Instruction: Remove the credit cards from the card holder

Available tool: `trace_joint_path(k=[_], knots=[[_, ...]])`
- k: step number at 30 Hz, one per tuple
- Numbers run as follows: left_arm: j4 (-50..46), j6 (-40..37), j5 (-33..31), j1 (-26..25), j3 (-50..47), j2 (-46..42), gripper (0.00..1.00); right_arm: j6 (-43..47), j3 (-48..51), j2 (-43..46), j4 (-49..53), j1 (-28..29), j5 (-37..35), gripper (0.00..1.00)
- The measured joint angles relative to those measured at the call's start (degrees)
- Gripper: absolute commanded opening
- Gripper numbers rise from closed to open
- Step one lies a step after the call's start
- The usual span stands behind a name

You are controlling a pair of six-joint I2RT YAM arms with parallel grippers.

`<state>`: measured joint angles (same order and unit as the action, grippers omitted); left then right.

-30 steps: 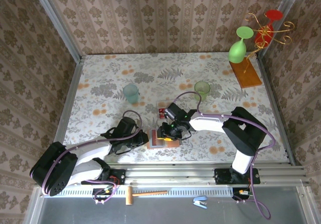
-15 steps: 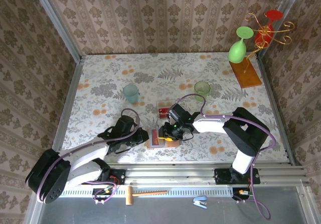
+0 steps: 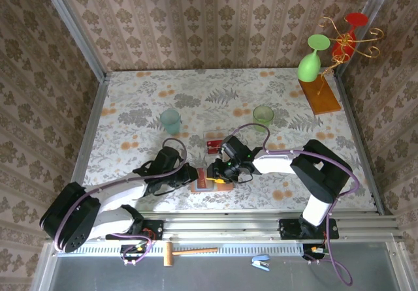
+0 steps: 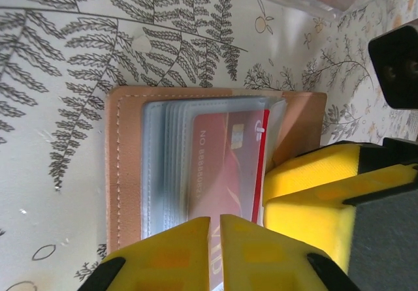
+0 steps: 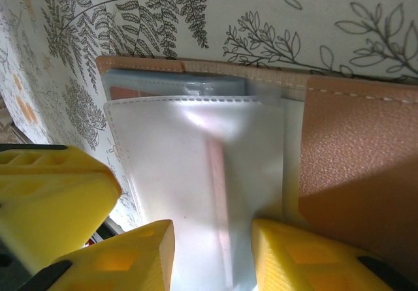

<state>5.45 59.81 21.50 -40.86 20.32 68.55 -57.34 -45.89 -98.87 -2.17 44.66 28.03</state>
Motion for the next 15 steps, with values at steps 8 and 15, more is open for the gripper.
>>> trace_joint_path(k=[8, 15], knots=[[2.5, 0.0, 1.3, -0.9, 1.9, 3.9, 0.12, -0.1, 0.4, 0.2, -0.6, -0.1, 0.0, 0.37], [4.2, 0.1, 1.7, -1.2, 2.6, 6.0, 0.12, -0.2, 0.7, 0.4, -0.8, -0.1, 0.0, 0.37]])
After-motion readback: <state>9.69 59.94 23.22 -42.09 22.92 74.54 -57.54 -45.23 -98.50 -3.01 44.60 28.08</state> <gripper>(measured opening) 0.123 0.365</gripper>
